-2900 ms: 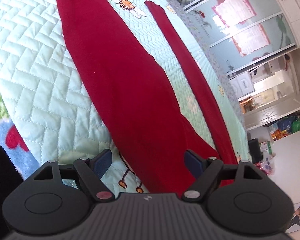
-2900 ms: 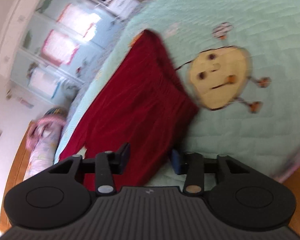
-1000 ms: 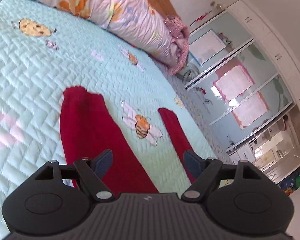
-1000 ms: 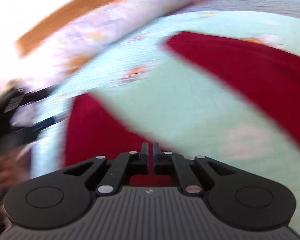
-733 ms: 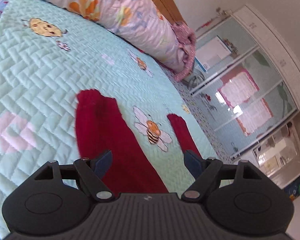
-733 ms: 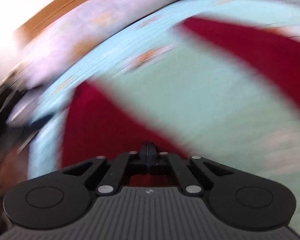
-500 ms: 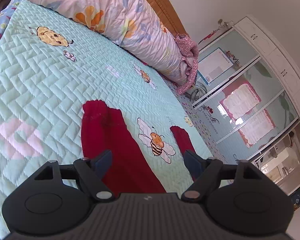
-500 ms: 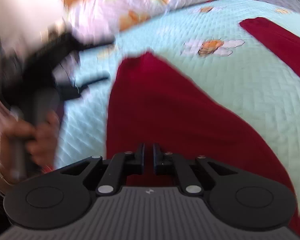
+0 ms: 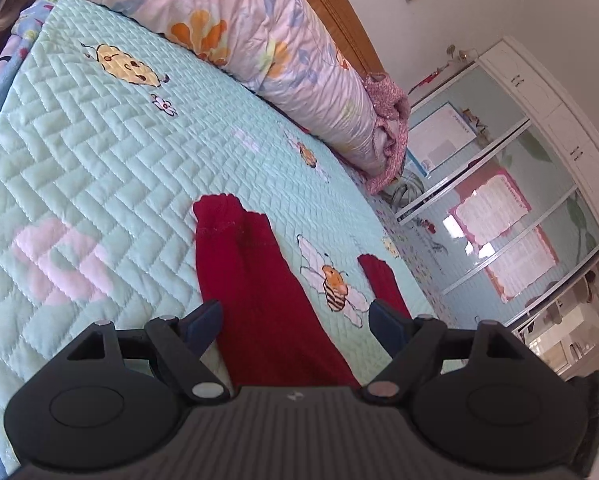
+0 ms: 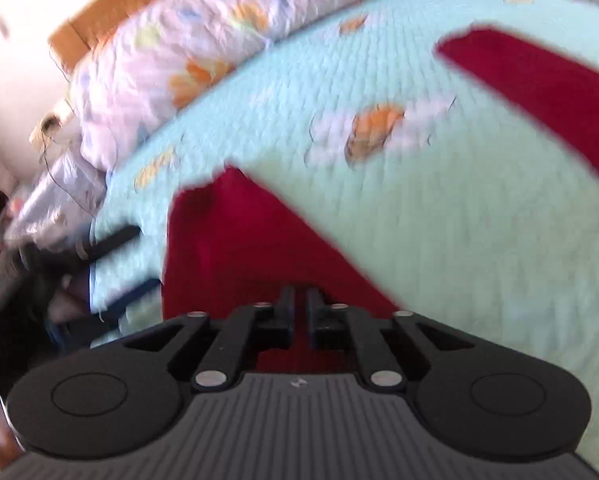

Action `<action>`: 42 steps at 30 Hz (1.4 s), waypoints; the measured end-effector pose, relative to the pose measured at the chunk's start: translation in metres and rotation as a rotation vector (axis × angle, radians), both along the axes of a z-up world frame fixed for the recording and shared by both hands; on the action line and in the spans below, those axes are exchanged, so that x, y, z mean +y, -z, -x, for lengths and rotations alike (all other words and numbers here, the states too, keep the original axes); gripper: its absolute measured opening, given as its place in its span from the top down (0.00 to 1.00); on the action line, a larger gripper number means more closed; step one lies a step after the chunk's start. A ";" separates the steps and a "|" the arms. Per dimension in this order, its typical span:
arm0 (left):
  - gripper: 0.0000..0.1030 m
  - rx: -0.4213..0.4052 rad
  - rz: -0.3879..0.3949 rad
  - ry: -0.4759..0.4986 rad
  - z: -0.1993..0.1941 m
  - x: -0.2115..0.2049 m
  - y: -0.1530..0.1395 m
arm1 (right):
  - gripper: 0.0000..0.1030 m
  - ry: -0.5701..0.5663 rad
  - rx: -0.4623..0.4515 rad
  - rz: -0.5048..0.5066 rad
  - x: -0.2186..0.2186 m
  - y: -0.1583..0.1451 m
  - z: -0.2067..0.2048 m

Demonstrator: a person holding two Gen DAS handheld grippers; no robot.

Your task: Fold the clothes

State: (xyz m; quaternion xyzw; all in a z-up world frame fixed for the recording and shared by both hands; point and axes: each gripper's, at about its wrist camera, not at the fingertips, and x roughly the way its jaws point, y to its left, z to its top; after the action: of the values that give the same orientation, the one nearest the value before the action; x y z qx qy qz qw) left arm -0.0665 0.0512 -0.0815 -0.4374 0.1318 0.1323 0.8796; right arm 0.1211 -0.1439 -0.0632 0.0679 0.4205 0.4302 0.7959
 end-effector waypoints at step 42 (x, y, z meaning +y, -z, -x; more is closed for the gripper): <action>0.17 0.032 0.068 0.041 -0.015 0.030 0.011 | 0.77 0.259 -0.036 -0.134 -0.023 -0.013 -0.025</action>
State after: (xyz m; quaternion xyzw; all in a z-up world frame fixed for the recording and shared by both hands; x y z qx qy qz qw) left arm -0.0519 0.0812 -0.0930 -0.4620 0.1594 0.1167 0.8646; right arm 0.1460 -0.1670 -0.0502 0.1669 0.3644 0.3522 0.8458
